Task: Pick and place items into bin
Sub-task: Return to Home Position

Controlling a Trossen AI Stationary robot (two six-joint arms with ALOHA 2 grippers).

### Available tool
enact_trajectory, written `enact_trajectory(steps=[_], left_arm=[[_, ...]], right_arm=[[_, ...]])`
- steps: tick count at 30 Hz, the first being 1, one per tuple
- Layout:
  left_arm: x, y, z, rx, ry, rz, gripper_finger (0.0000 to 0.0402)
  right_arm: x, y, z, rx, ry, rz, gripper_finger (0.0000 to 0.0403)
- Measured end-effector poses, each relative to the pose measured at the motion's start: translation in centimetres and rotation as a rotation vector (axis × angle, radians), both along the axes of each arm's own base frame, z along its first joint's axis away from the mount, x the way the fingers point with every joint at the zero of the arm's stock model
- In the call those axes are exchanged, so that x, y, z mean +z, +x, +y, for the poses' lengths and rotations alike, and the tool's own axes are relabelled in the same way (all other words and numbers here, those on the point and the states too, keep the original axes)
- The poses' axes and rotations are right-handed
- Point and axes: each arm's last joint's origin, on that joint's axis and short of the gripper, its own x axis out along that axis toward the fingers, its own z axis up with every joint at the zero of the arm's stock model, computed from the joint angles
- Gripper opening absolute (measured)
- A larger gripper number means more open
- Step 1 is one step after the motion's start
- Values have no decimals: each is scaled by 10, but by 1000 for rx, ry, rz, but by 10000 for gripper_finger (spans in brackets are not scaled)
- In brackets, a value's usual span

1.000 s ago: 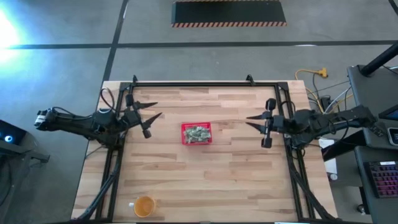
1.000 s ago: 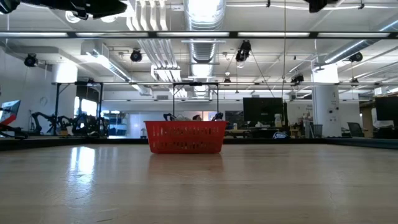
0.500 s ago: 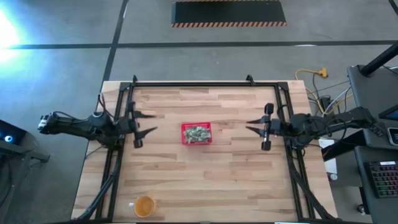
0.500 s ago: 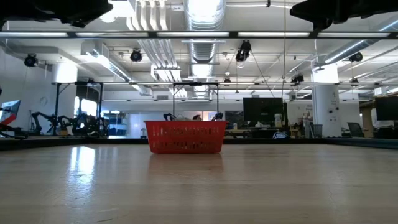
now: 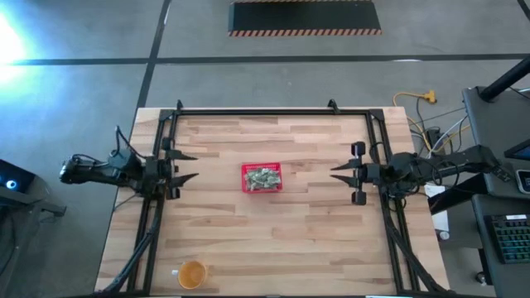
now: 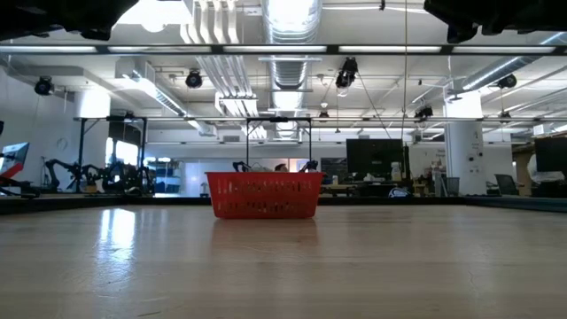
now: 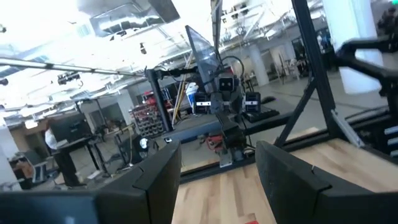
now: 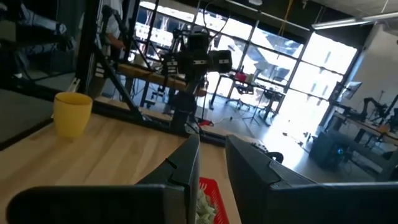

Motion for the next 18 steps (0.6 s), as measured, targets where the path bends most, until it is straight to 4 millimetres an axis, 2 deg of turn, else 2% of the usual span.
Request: enact_trajectory(steps=[8,18], left_arm=[[-2,-21,4,19,-87,-30,190],[-13,-17,7,131,-126,9,190]], right_arm=[[-7,-23,-11,-53,106,-81,68],[-20,-45,-18,-82,204,-28,68]])
